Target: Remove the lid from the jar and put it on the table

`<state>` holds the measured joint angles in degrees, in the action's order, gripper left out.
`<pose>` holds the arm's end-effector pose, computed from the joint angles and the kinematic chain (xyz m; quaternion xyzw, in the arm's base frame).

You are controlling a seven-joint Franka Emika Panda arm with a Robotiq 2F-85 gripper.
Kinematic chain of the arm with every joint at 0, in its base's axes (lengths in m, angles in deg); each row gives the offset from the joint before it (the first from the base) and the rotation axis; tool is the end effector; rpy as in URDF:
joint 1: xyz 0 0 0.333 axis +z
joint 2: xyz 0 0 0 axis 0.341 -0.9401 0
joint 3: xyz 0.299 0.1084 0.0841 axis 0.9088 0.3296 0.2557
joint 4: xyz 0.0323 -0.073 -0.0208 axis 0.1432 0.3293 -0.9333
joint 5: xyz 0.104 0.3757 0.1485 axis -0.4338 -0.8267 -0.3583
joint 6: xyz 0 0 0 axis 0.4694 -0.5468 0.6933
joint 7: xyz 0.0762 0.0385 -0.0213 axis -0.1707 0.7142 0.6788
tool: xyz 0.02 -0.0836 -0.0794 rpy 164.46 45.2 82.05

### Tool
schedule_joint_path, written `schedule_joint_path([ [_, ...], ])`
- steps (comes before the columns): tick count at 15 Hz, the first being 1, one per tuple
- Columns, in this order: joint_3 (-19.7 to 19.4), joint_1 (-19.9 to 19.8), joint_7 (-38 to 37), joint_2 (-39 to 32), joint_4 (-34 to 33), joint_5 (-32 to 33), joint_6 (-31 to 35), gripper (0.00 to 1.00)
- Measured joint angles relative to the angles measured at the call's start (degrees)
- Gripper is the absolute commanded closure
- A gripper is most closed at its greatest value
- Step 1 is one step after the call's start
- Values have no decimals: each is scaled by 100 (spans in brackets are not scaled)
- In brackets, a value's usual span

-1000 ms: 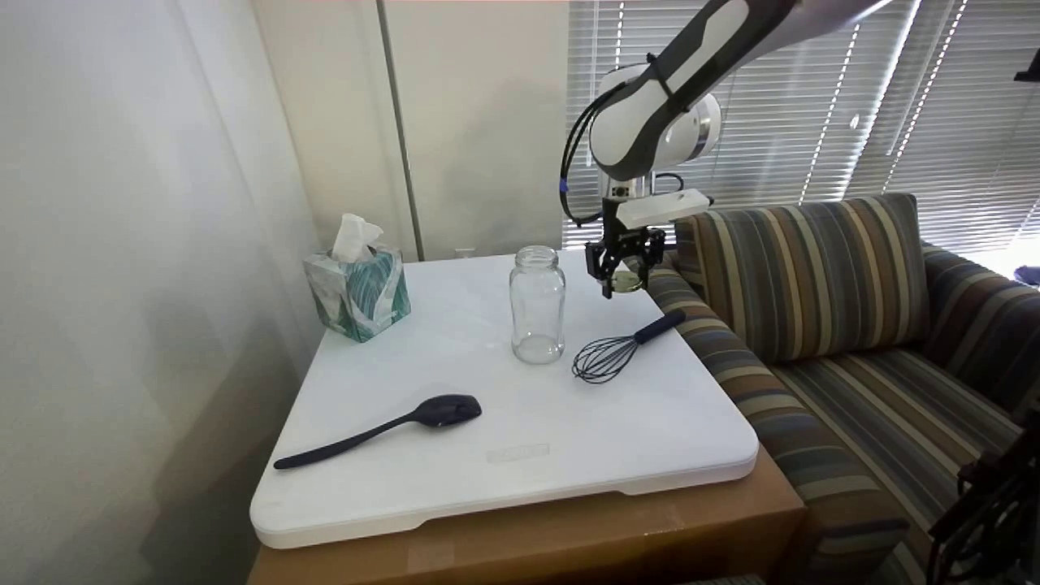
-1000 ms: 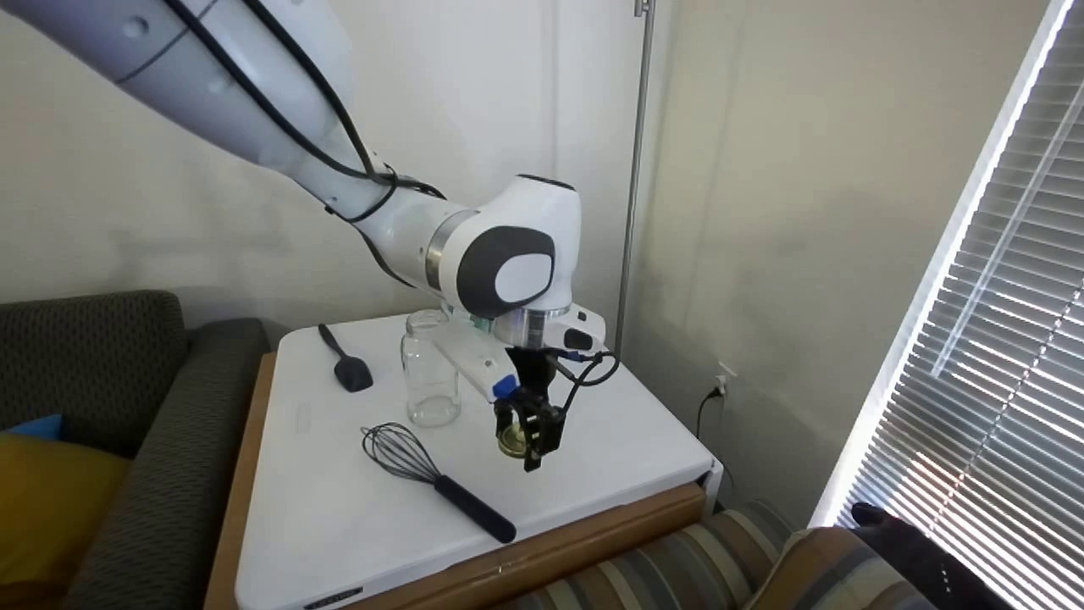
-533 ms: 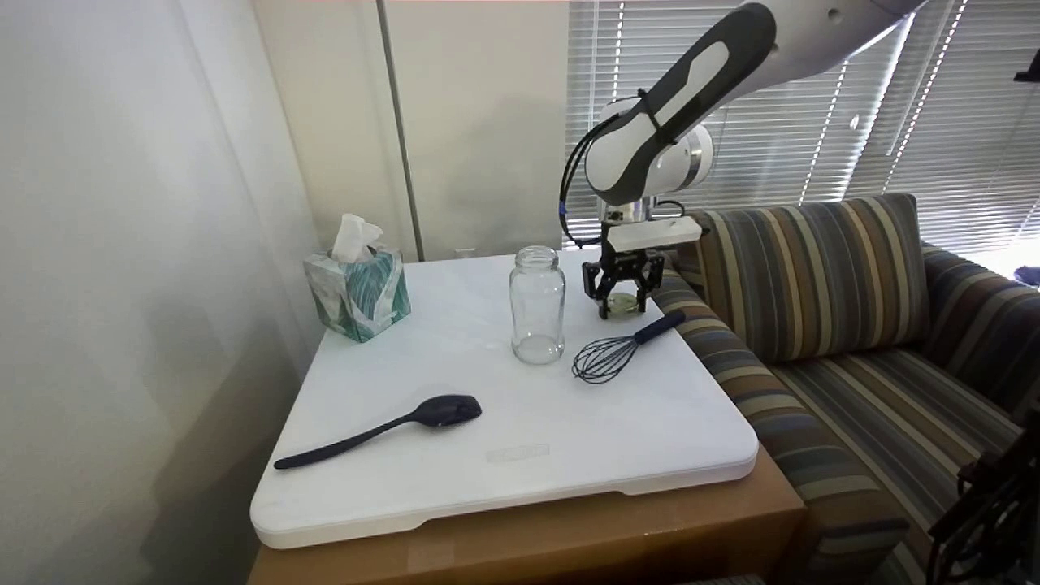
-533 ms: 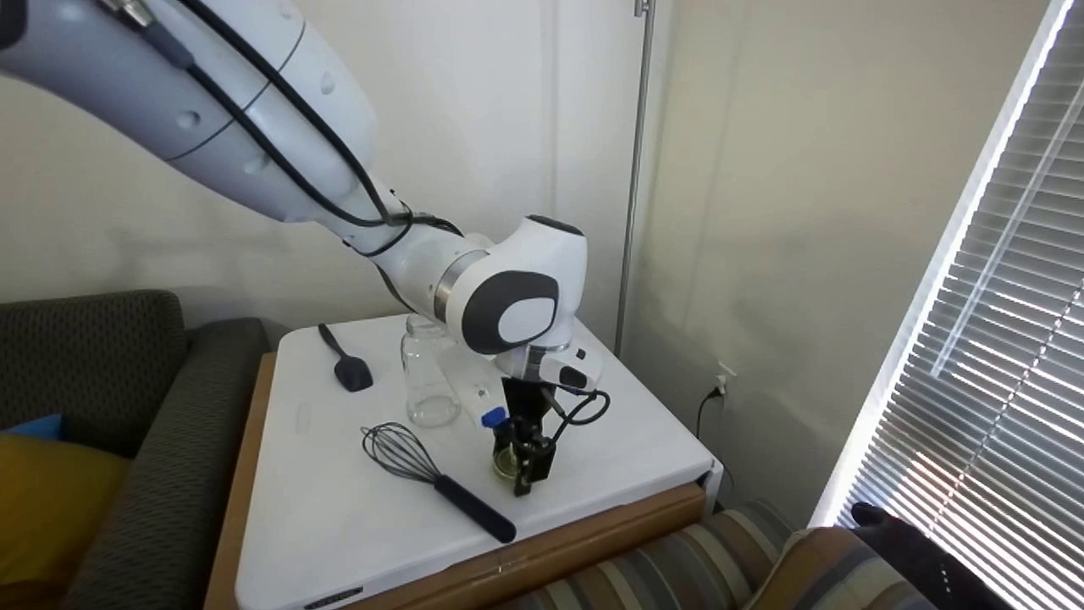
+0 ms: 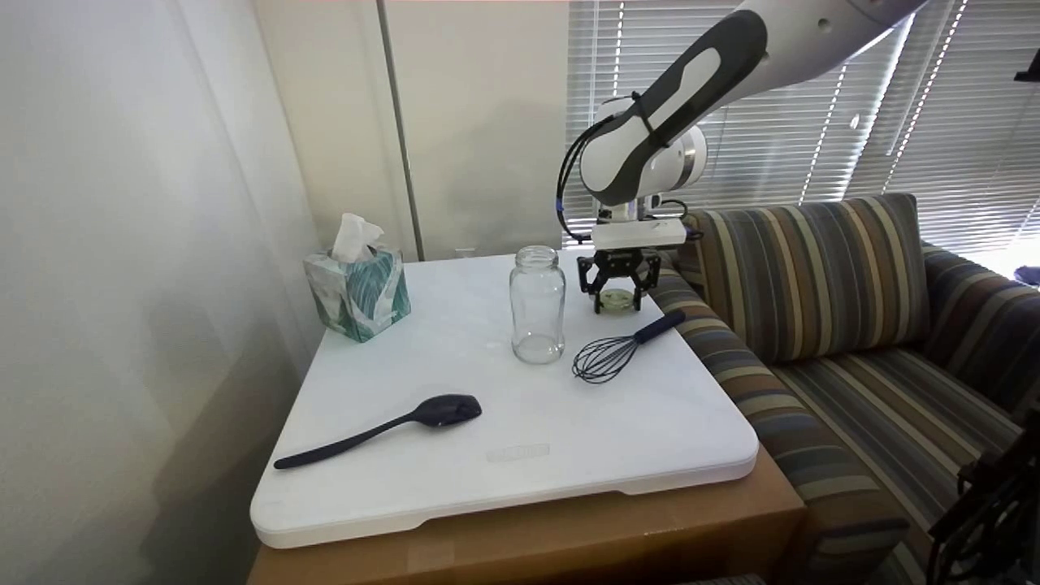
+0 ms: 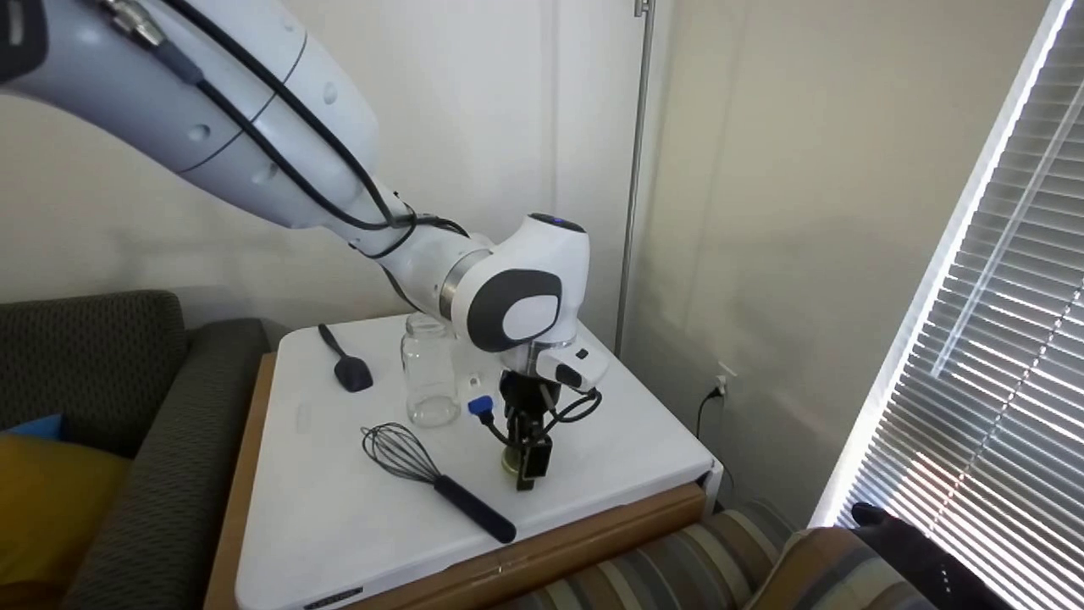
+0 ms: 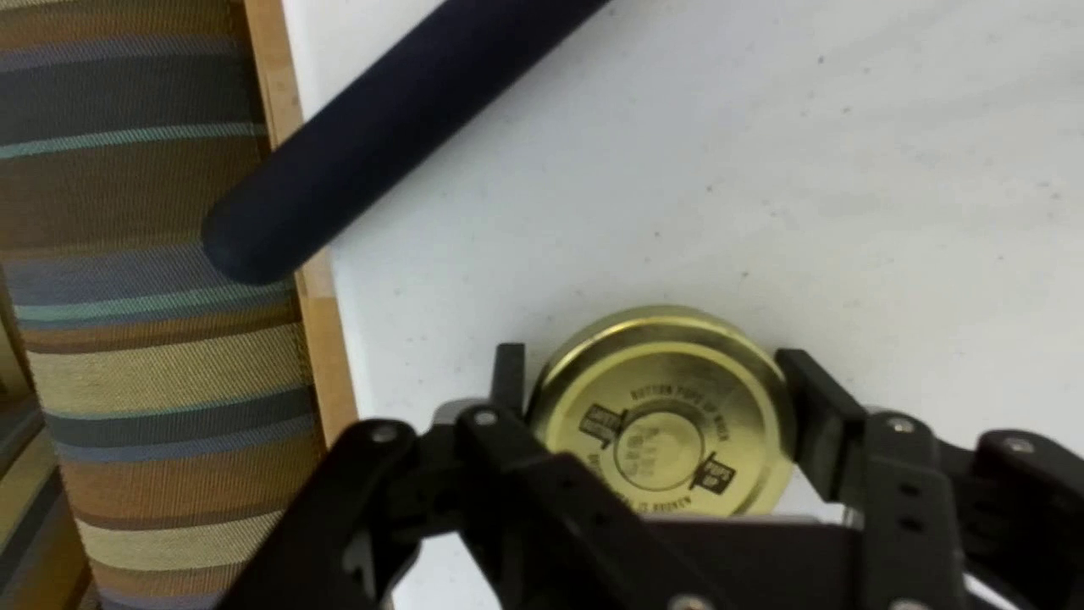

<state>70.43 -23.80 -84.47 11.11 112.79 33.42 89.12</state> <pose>0.7437 -0.0922 0.0400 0.9397 -0.3374 -0.0554 0.0004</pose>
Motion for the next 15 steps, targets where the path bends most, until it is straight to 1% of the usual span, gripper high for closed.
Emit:
schedule_joint_path([
  [1, -2, 3, -49, -10, -19, 0, -13, 6],
  [3, -9, 2, -79, -32, -52, 0, -38, 0],
  [10, -28, -7, -94, -150, -184, -7, -51, 0],
  [13, -16, -13, 222, -185, -245, -6, -50, 0],
  [15, -4, -25, 609, -62, -243, -6, -64, 0],
])
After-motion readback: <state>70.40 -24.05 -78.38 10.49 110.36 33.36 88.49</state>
